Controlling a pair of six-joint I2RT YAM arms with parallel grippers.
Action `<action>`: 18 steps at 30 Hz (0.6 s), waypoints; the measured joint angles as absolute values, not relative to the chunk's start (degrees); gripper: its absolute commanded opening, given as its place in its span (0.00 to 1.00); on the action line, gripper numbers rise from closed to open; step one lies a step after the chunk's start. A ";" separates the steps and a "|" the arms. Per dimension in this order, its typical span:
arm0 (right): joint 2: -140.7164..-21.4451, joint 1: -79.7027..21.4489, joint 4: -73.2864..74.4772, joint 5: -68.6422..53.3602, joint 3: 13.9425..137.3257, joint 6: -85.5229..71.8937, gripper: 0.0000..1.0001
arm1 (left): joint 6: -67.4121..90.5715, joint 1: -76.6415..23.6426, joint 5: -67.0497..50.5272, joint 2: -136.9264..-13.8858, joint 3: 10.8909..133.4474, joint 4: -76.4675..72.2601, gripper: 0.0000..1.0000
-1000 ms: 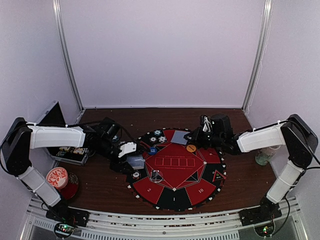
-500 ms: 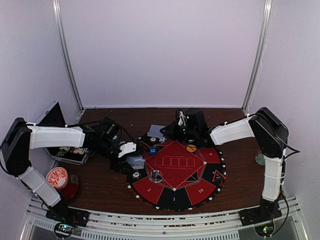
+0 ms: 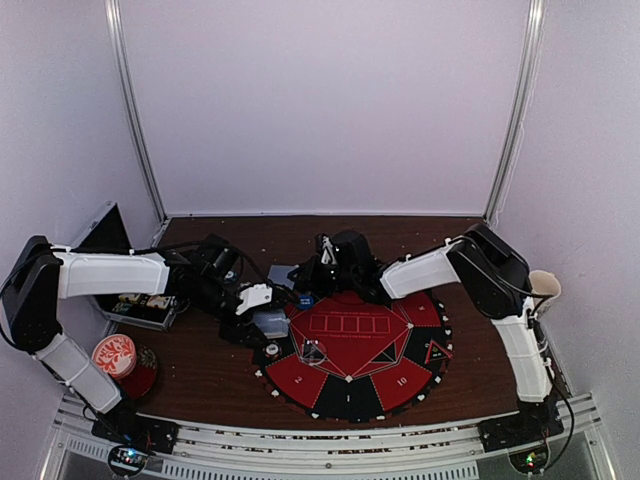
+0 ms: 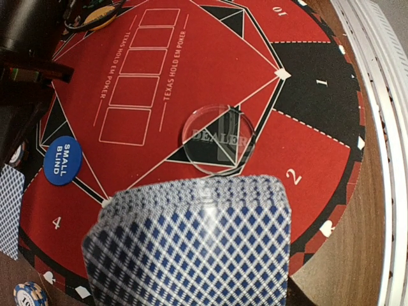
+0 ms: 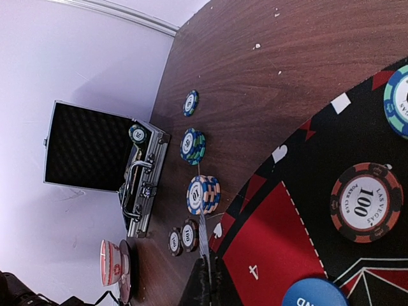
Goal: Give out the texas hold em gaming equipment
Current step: Distribute the poker card in the small blind area.
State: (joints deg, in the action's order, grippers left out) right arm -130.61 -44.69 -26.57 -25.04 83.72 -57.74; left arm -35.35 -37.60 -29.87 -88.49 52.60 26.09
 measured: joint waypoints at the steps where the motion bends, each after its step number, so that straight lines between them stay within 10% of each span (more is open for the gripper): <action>1: -131.07 -44.91 -26.57 -25.02 84.07 -57.87 0.00 | -35.35 -37.60 -29.87 -88.47 52.58 26.09 0.43; 18: -135.61 -45.67 -26.09 -24.40 86.89 -58.48 0.00 | -35.51 -37.60 -29.87 -88.38 52.58 26.15 0.43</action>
